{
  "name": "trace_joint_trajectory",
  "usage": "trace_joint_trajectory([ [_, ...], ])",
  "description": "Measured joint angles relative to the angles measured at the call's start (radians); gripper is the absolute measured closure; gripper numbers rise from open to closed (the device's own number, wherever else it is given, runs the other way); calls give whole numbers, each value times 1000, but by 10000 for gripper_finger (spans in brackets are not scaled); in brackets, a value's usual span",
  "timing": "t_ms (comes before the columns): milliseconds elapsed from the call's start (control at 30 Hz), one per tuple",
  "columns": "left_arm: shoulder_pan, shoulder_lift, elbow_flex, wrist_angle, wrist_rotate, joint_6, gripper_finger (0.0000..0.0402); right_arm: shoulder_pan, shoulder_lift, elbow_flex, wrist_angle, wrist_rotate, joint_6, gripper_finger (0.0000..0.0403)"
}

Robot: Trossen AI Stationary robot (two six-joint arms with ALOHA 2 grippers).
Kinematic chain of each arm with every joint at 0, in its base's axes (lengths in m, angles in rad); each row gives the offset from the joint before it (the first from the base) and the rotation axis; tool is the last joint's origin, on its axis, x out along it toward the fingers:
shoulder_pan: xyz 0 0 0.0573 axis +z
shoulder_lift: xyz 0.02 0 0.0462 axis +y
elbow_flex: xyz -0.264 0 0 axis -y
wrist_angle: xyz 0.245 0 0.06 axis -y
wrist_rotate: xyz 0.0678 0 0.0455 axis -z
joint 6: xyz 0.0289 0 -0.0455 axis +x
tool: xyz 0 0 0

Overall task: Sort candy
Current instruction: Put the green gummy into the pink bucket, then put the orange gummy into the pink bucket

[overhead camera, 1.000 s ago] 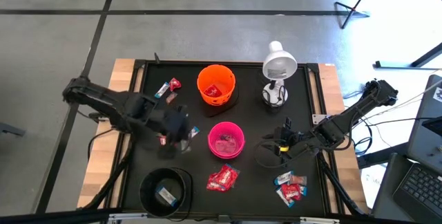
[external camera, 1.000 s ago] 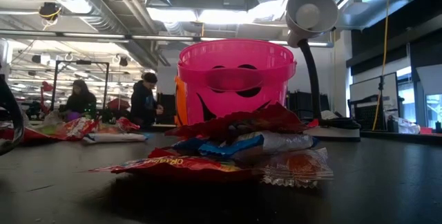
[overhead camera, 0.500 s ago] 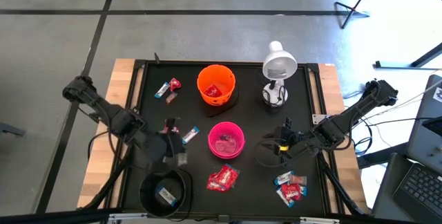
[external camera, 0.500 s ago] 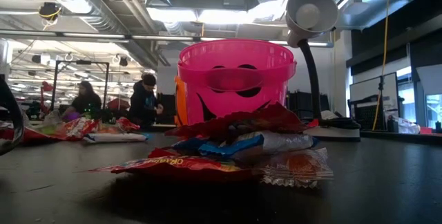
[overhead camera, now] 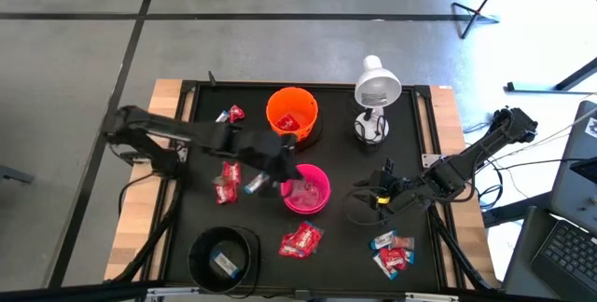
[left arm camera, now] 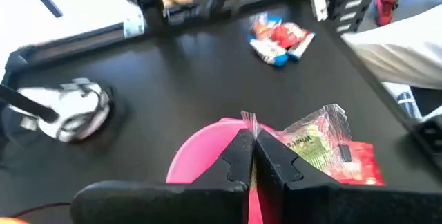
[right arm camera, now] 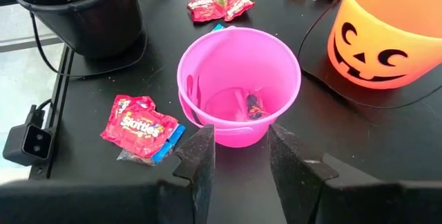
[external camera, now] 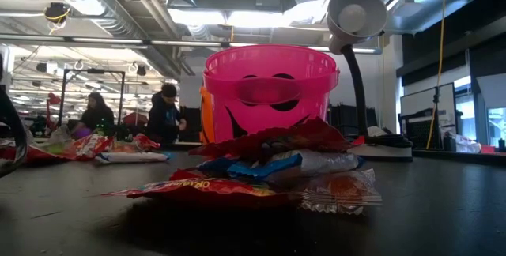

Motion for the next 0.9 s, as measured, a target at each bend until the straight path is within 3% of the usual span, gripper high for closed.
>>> trace_joint_trajectory([
  [233, 95, 148, -1, 6, 91, 18, 396, 0, 0, 0, -1, -8, 0, 272],
  [467, 103, 177, -1, -31, 6, 46, 317, 0, 0, 0, -1, -9, 0, 272],
  [667, 99, 66, 25, -154, -154, 64, 255, 0, 0, 0, -5, -8, 0, 272],
  [900, 151, -156, 31, -383, -276, 24, 244, 0, 0, 0, -9, -1, 0, 272],
])
